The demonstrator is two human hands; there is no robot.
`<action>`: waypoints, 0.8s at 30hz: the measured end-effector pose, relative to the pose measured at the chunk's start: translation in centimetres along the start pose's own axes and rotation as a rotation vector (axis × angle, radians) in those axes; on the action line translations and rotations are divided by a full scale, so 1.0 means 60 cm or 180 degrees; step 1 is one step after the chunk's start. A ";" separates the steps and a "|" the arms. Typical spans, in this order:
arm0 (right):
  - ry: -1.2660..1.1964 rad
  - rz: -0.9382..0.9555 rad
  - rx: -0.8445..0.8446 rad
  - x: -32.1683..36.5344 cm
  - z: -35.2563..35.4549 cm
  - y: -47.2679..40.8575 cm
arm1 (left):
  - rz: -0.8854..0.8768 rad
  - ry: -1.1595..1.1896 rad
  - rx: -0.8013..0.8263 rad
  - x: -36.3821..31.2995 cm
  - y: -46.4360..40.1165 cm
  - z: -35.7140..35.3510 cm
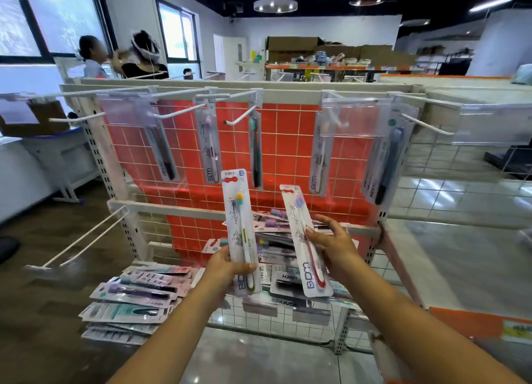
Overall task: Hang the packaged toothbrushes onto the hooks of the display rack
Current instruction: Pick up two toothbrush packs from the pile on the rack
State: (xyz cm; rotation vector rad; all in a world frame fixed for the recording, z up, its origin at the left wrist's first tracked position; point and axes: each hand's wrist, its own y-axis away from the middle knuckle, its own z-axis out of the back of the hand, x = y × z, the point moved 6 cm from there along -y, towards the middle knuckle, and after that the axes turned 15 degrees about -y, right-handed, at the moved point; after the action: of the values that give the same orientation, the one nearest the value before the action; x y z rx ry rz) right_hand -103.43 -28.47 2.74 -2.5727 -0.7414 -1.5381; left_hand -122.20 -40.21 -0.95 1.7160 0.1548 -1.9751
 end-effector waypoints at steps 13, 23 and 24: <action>0.0023 0.0064 0.0217 0.020 0.050 0.009 | -0.0095 0.0123 0.0086 -0.020 -0.008 -0.068; 0.0211 0.0178 0.0307 0.007 0.026 0.012 | -0.0159 0.0182 -0.0057 -0.013 0.010 -0.059; 0.0208 0.0177 0.0293 0.003 0.020 0.012 | -0.0159 0.0166 -0.0061 -0.010 0.010 -0.053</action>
State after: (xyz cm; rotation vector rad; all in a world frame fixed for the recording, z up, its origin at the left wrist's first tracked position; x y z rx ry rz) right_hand -102.06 -28.67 2.41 -2.4439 -0.7102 -1.5263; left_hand -119.04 -39.22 -0.84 1.7683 0.2363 -1.9591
